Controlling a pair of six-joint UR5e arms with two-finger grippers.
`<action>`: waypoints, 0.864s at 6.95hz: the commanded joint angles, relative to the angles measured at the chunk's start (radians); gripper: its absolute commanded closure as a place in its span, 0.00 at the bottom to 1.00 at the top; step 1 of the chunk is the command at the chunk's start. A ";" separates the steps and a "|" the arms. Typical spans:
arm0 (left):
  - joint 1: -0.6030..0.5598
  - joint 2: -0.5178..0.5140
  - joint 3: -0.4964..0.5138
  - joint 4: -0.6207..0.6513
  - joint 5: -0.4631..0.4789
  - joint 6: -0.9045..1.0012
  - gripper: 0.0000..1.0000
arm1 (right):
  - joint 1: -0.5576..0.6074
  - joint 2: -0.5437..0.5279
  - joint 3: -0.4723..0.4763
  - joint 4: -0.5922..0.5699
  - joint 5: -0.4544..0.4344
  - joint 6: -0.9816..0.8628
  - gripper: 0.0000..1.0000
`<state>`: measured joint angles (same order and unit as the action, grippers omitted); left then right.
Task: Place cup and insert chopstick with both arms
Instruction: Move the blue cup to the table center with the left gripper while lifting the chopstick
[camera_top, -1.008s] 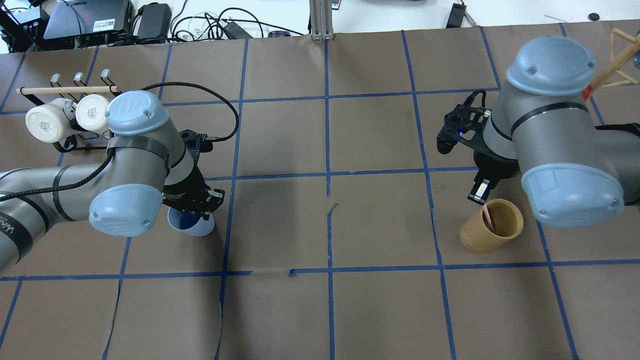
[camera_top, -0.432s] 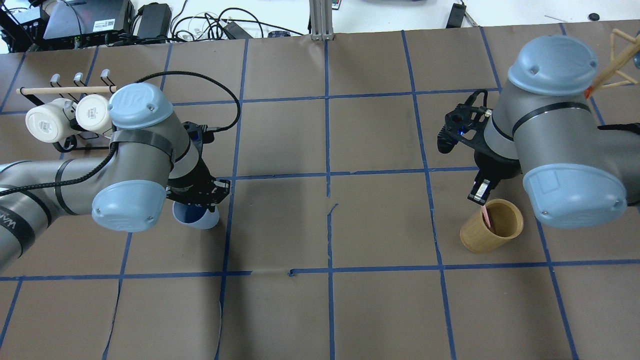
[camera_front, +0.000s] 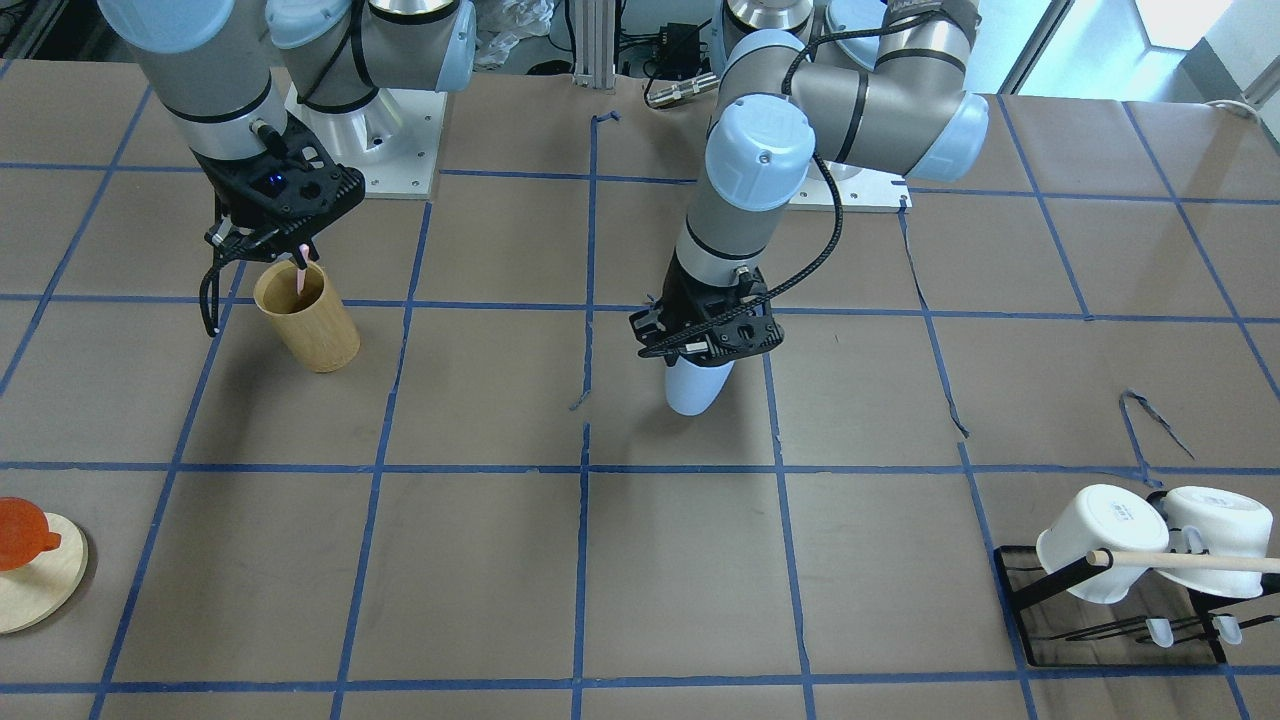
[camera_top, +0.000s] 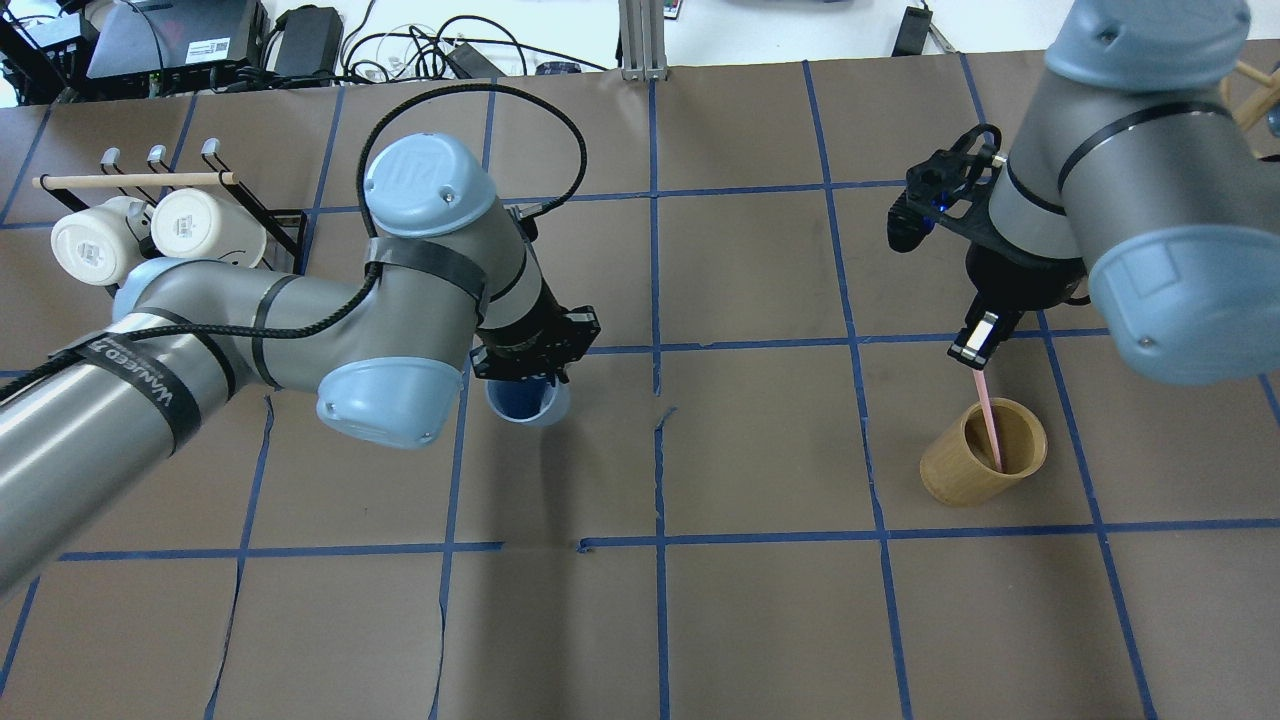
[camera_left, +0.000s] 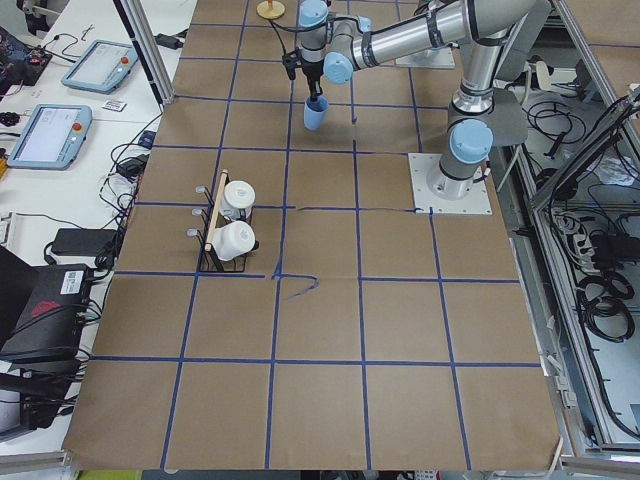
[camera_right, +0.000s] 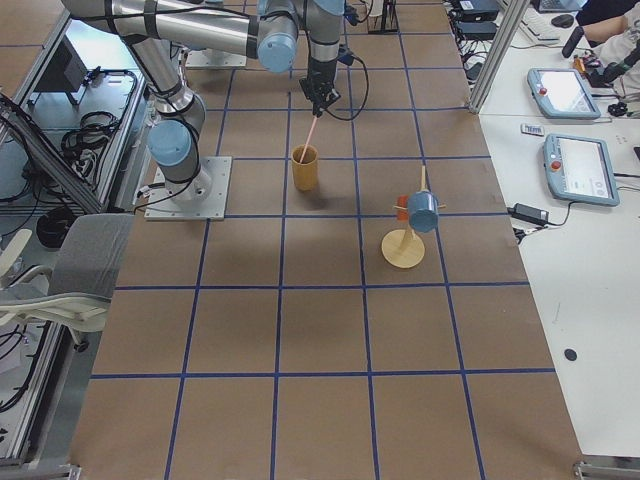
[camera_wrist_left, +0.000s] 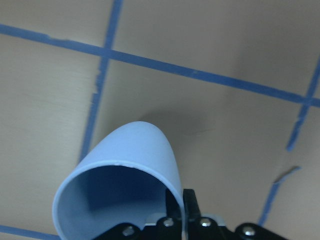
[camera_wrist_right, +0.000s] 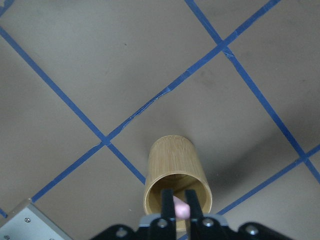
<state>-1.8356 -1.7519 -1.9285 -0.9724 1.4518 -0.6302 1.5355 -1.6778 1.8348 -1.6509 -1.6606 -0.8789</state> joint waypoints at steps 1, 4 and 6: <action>-0.115 -0.078 0.057 0.099 -0.030 -0.229 1.00 | 0.006 0.000 -0.095 0.083 0.004 0.148 0.88; -0.134 -0.147 0.140 0.084 -0.041 -0.303 1.00 | 0.006 0.029 -0.259 0.192 0.010 0.360 0.88; -0.134 -0.173 0.141 0.095 -0.039 -0.296 0.01 | 0.006 0.041 -0.321 0.189 0.074 0.521 0.88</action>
<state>-1.9690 -1.9079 -1.7898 -0.8826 1.4122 -0.9288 1.5416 -1.6455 1.5541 -1.4664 -1.6260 -0.4626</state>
